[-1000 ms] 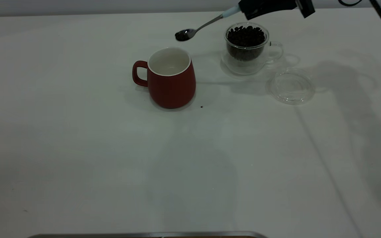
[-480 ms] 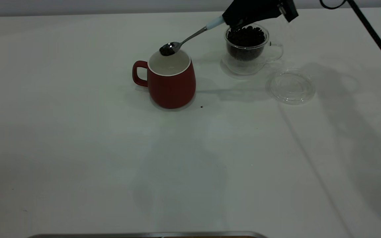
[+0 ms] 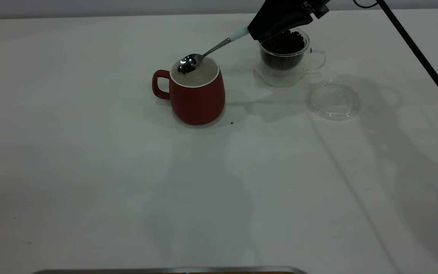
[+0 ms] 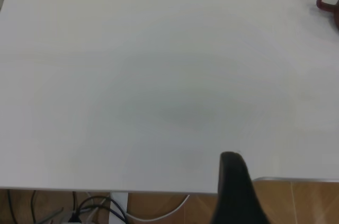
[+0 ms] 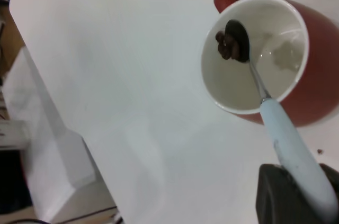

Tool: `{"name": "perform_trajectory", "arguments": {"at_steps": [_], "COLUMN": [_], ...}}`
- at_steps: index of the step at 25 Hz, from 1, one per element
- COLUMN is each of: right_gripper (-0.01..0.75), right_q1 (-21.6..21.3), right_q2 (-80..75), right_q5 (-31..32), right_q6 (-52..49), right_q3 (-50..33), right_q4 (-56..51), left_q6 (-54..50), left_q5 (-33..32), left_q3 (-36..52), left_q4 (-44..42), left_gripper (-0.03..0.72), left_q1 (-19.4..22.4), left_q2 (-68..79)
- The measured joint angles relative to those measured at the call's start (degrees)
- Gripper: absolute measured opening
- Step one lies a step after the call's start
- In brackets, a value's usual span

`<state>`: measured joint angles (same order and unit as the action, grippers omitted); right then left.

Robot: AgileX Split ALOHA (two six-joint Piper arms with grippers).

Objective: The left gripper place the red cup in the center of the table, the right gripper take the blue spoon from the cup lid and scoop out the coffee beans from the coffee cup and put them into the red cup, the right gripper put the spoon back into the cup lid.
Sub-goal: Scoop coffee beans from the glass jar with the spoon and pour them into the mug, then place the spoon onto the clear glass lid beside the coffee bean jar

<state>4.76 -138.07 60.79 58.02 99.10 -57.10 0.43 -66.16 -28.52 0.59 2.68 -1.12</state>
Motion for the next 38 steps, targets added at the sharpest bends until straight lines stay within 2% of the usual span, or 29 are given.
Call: {"name": "perform_trajectory", "arguments": {"at_steps": [6,11,17,26,29,32,35,38], "right_gripper": [0.117,0.117,0.117,0.117,0.117,0.117,0.117,0.117], "right_q1": [0.8,1.0,-0.2,-3.4,-5.4,-8.2,-10.9,-14.6], "right_q2": [0.0,0.1,5.9,19.6,25.4,32.8,39.2,42.1], "right_q5": [-0.7,-0.5,0.4,5.4,4.8,2.1,-3.5,-10.9], "right_q6": [5.8,4.0,-6.6,-23.6,-25.9,-26.9,-26.9,-24.0], "right_q3": [0.0,0.0,-0.1,-1.3,-5.8,-13.6,-24.4,-36.5], "right_q4": [0.7,1.1,4.0,17.2,18.1,18.5,17.2,10.4], "left_q6": [-0.1,-0.1,-0.1,-0.1,-0.1,0.1,0.1,0.1], "left_q5": [0.0,0.0,0.0,0.0,0.0,0.0,0.0,0.0], "left_q3": [0.0,0.0,0.0,0.0,0.0,0.0,0.0,0.0], "left_q4": [0.0,0.0,0.0,0.0,0.0,0.0,0.0,0.0], "left_gripper": [0.538,0.538,0.538,0.538,0.538,0.538,0.538,0.538], "left_q1": [0.0,0.0,0.0,0.0,0.0,0.0,0.0,0.0], "left_q2": [0.0,0.0,0.0,0.0,0.0,0.0,0.0,0.0]}}
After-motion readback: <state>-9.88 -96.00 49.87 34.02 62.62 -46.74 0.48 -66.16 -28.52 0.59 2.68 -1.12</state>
